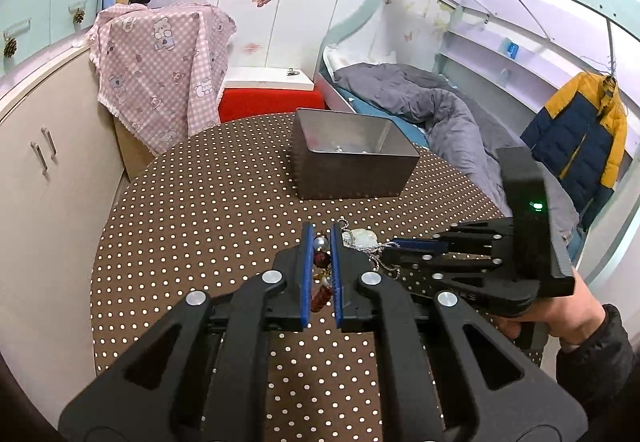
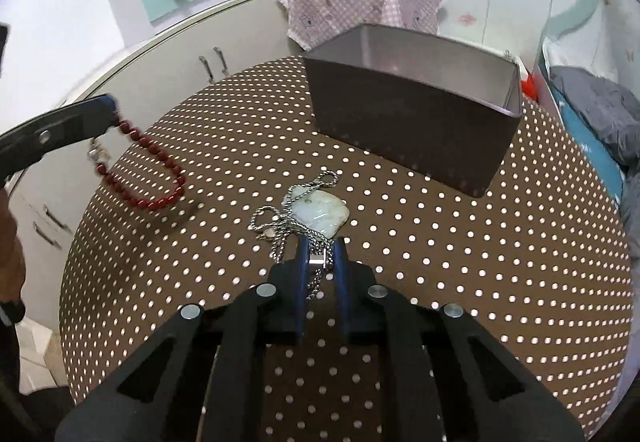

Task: Organize jewelry
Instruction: 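Grasp the silver chain with the right gripper while the left gripper holds the red necklace, then lower both pieces into the gray box and open both grippers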

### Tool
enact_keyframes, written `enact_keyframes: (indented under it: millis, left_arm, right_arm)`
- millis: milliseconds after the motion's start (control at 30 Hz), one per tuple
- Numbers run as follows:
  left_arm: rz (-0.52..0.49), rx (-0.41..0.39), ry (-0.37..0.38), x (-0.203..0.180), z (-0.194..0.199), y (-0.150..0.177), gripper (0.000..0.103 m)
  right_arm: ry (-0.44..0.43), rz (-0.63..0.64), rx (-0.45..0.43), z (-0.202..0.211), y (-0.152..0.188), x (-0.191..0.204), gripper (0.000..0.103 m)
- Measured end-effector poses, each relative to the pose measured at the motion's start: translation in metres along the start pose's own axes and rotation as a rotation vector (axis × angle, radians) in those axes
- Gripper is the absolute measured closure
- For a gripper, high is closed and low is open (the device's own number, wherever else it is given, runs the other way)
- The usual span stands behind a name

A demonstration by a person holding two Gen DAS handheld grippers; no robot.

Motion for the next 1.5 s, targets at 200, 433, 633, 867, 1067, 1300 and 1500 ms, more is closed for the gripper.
enact_keyframes:
  millis: [200,433,633,867,1067,1300,1500]
  left_arm:
    - [-0.019,-0.020,0.003,-0.004,0.004,-0.011,0.095]
    - [-0.058,-0.086,0.010,-0.013,0.018,-0.041,0.095]
    - [-0.109,-0.147,0.013,-0.025,0.030,-0.077,0.095]
    - [-0.136,-0.191,0.039,-0.033,0.026,-0.127,0.095]
    - [-0.143,-0.170,0.063,-0.038,-0.004,-0.161,0.095]
    - [-0.104,-0.070,0.026,-0.035,-0.063,-0.165,0.081]
    - [0.009,-0.125,-0.048,-0.016,-0.059,-0.162,0.009]
  right_arm:
    - [-0.062,0.003,-0.118,0.050,-0.020,0.004,0.092]
    - [-0.068,0.053,-0.242,0.104,-0.059,0.005,0.092]
    - [-0.064,0.091,-0.345,0.146,-0.097,0.006,0.092]
    - [-0.031,0.111,-0.436,0.173,-0.144,-0.002,0.092]
    - [-0.017,0.059,-0.414,0.155,-0.169,-0.026,0.092]
    - [0.042,-0.117,-0.291,0.092,-0.163,-0.077,0.039]
    - [0.118,-0.261,-0.318,0.093,-0.138,-0.106,0.008]
Point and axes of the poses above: each gripper's, at about its wrist camera, not at the fingertips, and z roughly against the way its jaws point, x to its left, y to its underside, the point moved 2 cm from there along -z, roughly the way its jaws point, and after that the axes turned 2 degrees about -y, right-handed, at the moved point
